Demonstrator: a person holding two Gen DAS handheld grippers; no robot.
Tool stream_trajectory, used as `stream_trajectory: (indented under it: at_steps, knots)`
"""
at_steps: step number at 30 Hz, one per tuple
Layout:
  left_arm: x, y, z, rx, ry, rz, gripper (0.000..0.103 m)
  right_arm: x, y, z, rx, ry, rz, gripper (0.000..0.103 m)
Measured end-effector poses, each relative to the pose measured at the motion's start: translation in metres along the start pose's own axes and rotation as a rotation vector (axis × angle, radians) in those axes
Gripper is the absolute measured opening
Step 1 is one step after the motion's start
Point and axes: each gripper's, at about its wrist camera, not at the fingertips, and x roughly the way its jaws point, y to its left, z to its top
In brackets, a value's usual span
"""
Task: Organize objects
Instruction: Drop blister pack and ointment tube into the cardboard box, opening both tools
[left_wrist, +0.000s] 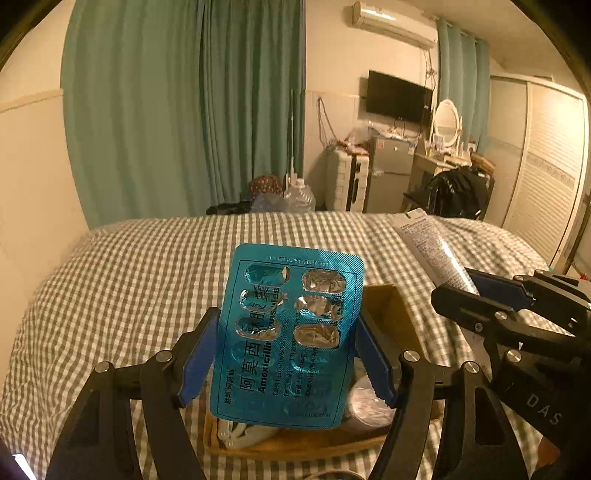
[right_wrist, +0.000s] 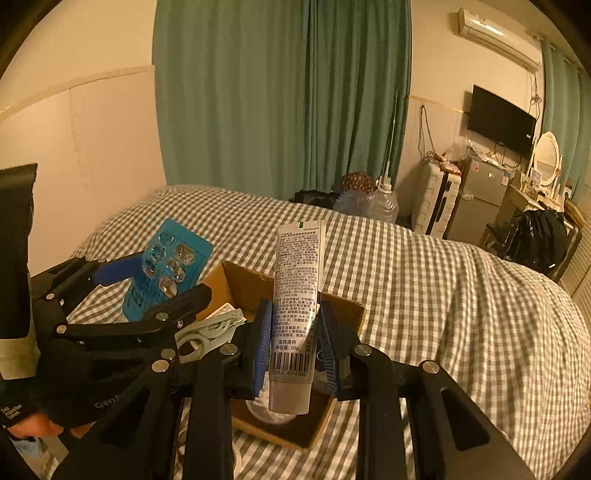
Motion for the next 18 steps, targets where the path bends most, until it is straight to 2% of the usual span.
stream_trajectory:
  at_steps: [5, 8, 11, 13, 15, 18]
  knots:
    - [0.041, -0.005, -0.003, 0.005, 0.028, -0.005, 0.073, 0.037, -0.007, -0.006, -0.002, 0.039, -0.014, 0.025]
    - [0.062, -0.004, -0.007, 0.000, 0.041, -0.005, 0.073, 0.050, -0.012, -0.010, 0.023, 0.047, 0.018, 0.025]
    - [0.074, -0.006, -0.016, -0.010, 0.046, -0.022, 0.076, 0.054, -0.015, -0.013, 0.033, 0.043, 0.011, 0.026]
    - [0.079, -0.004, -0.020, -0.001, 0.046, -0.031, 0.084, 0.053, -0.016, -0.014, 0.039, 0.039, 0.010, 0.031]
    - [0.081, -0.005, -0.025, 0.006, 0.044, -0.021, 0.092, 0.048, -0.018, -0.014, 0.060, 0.029, 0.002, 0.055]
    - [0.070, -0.003, -0.034, 0.013, 0.030, -0.011, 0.099, 0.034, -0.018, -0.013, 0.075, 0.008, 0.001, 0.058]
